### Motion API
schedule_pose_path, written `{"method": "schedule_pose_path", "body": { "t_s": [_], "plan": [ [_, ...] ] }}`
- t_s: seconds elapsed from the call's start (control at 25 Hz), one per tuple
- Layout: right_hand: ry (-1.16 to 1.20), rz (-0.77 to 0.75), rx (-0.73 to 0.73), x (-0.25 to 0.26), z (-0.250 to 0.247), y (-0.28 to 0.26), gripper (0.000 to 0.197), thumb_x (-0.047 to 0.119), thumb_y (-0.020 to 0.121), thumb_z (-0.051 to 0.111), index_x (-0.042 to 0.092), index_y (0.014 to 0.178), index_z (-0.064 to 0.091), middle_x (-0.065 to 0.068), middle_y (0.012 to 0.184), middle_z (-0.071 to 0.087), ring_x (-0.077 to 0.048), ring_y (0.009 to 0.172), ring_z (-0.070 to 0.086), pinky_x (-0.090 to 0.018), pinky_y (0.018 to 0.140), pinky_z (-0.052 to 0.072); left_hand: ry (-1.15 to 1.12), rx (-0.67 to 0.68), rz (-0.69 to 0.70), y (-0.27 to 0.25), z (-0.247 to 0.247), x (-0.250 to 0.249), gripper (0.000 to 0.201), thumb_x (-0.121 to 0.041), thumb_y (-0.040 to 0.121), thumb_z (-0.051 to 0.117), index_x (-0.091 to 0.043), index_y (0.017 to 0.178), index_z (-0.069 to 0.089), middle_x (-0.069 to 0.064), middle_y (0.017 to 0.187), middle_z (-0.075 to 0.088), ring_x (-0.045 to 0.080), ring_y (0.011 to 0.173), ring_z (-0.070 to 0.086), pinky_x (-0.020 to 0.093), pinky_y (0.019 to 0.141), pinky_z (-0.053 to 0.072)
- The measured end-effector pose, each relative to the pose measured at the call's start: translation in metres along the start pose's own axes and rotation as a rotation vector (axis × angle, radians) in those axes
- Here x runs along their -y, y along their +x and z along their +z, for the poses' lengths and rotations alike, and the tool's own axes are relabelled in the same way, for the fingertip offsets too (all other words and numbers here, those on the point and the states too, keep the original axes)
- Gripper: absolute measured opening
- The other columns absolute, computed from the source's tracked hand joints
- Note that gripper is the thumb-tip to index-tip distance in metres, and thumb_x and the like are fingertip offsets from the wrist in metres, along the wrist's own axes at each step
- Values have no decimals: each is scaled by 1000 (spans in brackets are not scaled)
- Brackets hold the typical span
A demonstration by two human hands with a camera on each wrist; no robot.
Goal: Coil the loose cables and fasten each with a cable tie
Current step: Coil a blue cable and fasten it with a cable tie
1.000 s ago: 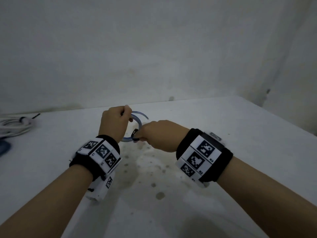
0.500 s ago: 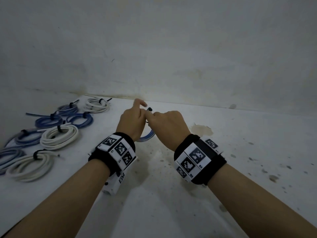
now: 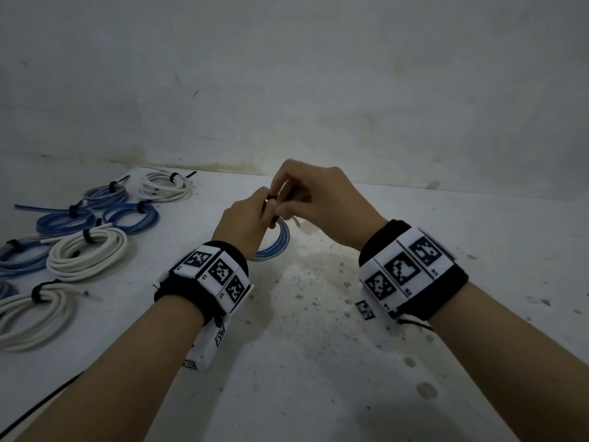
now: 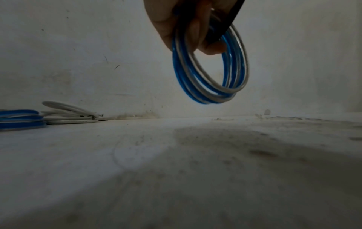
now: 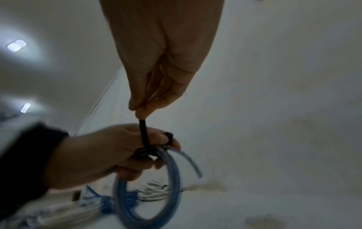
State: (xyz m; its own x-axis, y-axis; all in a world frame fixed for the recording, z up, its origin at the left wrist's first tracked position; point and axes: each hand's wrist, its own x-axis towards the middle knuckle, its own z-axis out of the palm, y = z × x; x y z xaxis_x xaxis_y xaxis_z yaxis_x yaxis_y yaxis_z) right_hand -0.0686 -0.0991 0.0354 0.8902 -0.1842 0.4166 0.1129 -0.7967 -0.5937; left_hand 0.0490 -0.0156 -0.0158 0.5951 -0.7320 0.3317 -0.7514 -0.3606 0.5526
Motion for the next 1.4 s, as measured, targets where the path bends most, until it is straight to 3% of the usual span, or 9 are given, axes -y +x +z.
{"method": "schedule_pose_path", "body": {
  "t_s": [0.12,0.2,0.28,0.44,0.6,0.72,0.88,1.16,1.4],
  "plan": [
    [227,69,-110,-8,17,-1,18,6,88,58,13,101,48,-5,66,67,-12,56,61,-8,57,42,-53,-2,-10,0,-1,0,27,-22,98,31,-8,106,53,4,85,59,28,84,56,33,71,39],
    [134,131,-72,-12,30,1,22,10,93,49,17,109,36,-4,65,64,-13,52,55,-16,57,44,-39,9,-4,-1,0,2,25,-23,98,31,-11,102,52,2,80,54,25,77,51,28,59,36],
    [21,178,-62,-14,37,4,20,12,94,44,17,108,32,-5,67,61,-17,55,53,-28,61,46,-22,7,-1,-1,1,3,21,-20,98,30,-13,94,49,3,79,53,25,74,48,30,56,31],
    [-245,114,-85,-13,47,12,13,17,96,41,6,103,44,-12,81,65,-28,69,59,-36,66,48,58,-16,-54,0,1,3,20,-13,97,29,-13,95,49,2,80,51,24,76,46,30,68,30],
    [-377,166,-116,-19,48,18,16,16,95,41,3,105,45,-8,77,55,-28,67,52,-32,59,38,13,-56,-95,1,1,6,26,-18,98,29,-9,95,53,0,81,52,22,80,45,29,70,29],
    [-371,204,-108,-22,45,18,15,13,94,43,3,105,46,-9,77,54,-28,69,52,-31,60,38,-6,-60,-98,3,1,11,28,-20,98,31,-7,99,57,2,89,55,23,85,48,30,71,30],
    [-394,128,-88,-15,49,17,15,13,94,43,3,103,48,-14,85,67,-32,74,60,-37,68,48,-14,-6,-55,2,2,10,22,-15,98,29,-12,85,47,0,71,50,24,73,45,30,67,28],
    [-422,135,-132,-18,46,17,16,15,94,44,3,103,49,-14,87,65,-27,68,51,-29,61,36,-42,-35,-56,5,2,14,27,-20,97,32,-7,88,54,12,91,63,31,85,55,36,73,38],
    [-443,149,-164,-21,45,17,16,15,94,43,4,102,50,-13,88,65,-31,77,59,-33,66,43,-94,3,-13,5,2,14,33,-24,93,34,-6,82,59,14,86,69,33,85,61,46,83,47]
  ]
}}
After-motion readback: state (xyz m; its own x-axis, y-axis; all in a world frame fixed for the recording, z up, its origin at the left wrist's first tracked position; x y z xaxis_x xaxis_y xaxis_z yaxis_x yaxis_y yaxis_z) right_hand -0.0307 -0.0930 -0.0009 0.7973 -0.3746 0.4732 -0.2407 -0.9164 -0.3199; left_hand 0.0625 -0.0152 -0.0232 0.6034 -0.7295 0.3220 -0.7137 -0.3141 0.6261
